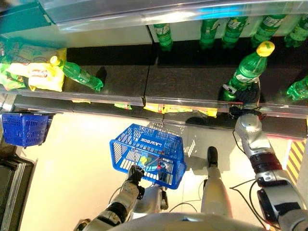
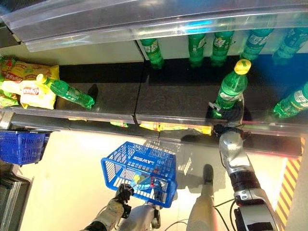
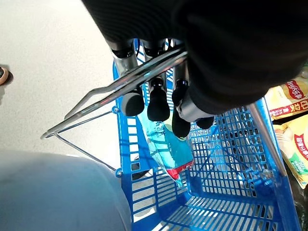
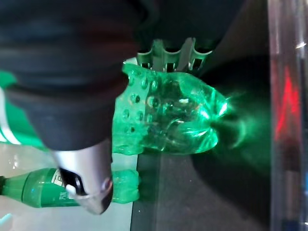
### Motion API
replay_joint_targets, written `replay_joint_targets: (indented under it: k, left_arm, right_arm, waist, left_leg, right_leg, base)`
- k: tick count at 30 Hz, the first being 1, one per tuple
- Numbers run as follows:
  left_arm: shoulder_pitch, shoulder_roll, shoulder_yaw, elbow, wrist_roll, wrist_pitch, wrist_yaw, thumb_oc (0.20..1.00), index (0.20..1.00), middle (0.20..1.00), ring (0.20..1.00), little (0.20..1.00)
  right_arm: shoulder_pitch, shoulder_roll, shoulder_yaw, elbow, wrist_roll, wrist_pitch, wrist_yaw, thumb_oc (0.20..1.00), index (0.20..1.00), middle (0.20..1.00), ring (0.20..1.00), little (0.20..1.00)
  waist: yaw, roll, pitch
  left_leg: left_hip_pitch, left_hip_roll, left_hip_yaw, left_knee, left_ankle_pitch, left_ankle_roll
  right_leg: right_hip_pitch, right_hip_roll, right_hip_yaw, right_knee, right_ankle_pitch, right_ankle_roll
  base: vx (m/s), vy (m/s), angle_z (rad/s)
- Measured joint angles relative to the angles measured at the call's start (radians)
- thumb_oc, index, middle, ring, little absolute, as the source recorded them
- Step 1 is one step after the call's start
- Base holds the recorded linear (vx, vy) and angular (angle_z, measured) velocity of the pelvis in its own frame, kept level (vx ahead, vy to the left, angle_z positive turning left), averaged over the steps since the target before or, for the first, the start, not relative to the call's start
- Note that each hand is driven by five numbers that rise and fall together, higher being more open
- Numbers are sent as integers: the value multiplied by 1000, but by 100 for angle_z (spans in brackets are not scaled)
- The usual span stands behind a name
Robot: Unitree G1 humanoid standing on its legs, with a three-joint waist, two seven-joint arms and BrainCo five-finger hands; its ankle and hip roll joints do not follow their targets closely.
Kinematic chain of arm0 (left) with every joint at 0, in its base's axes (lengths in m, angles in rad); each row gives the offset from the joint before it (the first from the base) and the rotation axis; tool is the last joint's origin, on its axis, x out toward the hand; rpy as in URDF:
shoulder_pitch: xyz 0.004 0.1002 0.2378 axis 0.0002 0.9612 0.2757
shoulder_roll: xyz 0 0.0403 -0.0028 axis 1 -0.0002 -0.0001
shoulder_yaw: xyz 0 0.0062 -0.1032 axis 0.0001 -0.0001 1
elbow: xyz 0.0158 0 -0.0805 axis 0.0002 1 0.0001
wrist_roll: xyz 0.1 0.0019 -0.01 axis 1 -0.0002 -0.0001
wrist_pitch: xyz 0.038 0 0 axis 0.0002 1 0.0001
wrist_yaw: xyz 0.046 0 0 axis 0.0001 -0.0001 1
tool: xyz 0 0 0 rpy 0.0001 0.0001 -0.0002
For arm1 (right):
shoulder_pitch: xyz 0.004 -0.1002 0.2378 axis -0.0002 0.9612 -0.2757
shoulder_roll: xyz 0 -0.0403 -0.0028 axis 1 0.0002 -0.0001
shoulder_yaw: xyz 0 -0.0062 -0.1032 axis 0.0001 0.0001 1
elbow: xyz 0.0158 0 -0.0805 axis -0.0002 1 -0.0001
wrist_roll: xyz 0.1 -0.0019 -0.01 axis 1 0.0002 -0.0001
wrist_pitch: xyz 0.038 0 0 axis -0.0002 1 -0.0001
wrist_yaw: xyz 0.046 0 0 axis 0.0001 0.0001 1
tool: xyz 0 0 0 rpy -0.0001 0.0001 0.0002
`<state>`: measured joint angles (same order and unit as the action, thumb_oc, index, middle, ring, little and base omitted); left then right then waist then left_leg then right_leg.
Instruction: Pick up the snacks into the basket
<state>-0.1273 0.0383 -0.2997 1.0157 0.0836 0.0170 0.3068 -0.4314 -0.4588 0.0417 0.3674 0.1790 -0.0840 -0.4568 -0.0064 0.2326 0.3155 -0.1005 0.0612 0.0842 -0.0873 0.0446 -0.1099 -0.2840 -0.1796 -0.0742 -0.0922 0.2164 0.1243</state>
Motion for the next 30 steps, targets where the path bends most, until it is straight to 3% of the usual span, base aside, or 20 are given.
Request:
replay_joint_targets:
  k: [10, 11, 16, 30]
  left_arm:
    - [4, -12, -10, -18, -1, -7, 0, 200, 200, 200, 200, 200]
    - [4, -14, -15, -20, -1, -7, 0, 200, 200, 200, 200, 200]
    - [5, -19, -36, -25, -1, -13, 0, 200, 200, 200, 200, 200]
    - [4, -21, -35, -26, -4, -13, 1, 200, 200, 200, 200, 200]
  right_arm:
    - [-50, -3, 7, 14, 12, -20, -1, 1000, 1000, 1000, 1000, 1000]
    - [-58, -5, 7, 18, 12, -20, -1, 200, 200, 200, 200, 200]
    - [-134, -22, 14, 117, 12, -32, -17, 200, 200, 200, 200, 200]
    - [-68, -1, 12, 38, 24, -39, -4, 200, 200, 200, 200, 200]
  waist:
    - [0, 32, 14]
    - [1, 34, 15]
    - [5, 43, 17]
    - [21, 42, 16]
  left_leg:
    - [-1, -7, 2, 0, 1, 1]
    - [-1, -9, 2, 0, 1, 2]
    - [-3, -22, -1, 0, 5, 8]
    - [-4, -24, -2, 0, 6, 8]
  right_leg:
    - [-7, -5, 10, 0, 3, 3]
    - [-7, -7, 10, 0, 3, 4]
    - [-8, -22, 10, 0, 8, 11]
    - [-9, -22, 10, 0, 9, 12]
  base:
    - [9, 20, -1]
    - [19, 44, 1]
    - [7, 18, 2]
    - [0, 0, 0]
